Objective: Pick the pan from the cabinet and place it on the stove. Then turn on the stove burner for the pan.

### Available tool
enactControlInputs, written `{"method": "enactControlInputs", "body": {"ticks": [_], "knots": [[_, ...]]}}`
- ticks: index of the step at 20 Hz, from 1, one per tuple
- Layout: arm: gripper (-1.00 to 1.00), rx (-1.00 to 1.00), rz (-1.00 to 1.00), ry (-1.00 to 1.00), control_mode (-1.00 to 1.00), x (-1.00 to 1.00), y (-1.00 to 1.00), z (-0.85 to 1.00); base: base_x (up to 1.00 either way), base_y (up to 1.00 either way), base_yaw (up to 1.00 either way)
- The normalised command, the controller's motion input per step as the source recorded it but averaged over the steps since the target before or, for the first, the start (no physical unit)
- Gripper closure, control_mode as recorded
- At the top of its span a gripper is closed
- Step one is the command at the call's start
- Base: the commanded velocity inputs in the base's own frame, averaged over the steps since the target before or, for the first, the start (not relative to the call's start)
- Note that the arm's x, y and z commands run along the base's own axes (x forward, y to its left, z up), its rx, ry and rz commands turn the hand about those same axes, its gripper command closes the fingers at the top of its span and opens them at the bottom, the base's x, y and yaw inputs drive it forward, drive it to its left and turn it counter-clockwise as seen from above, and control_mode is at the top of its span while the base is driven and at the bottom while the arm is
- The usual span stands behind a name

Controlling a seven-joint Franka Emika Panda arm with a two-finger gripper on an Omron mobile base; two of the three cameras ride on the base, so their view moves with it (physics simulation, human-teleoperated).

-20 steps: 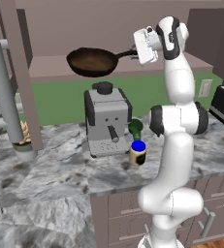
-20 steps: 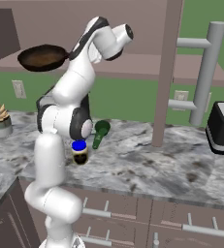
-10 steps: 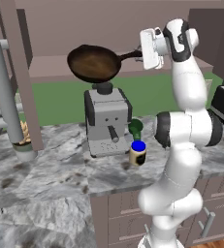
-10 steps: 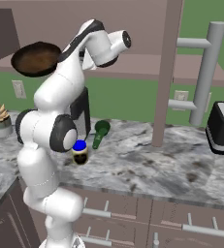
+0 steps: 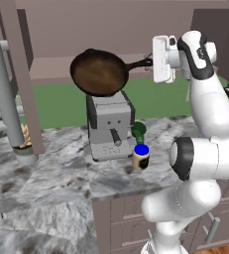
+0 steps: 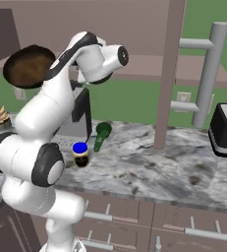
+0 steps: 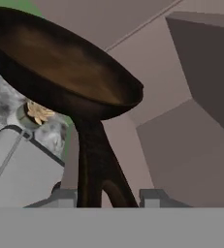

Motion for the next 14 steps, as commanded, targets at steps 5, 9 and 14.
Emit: {"method": "enactControlInputs", "body": {"ticks": [5, 9, 14], "knots": [[1.00, 0.00, -0.06, -0.09, -1.00, -0.74, 0.00, 0.00, 0.00, 0.00, 0.00], [1.00, 0.00, -0.04, -0.03, -1.00, -0.68, 0.00, -0.14, 0.00, 0.00, 0.00], [1.00, 0.00, -0.03, -0.03, -1.00, -0.69, 0.00, -0.20, 0.00, 0.00, 0.00]]}}
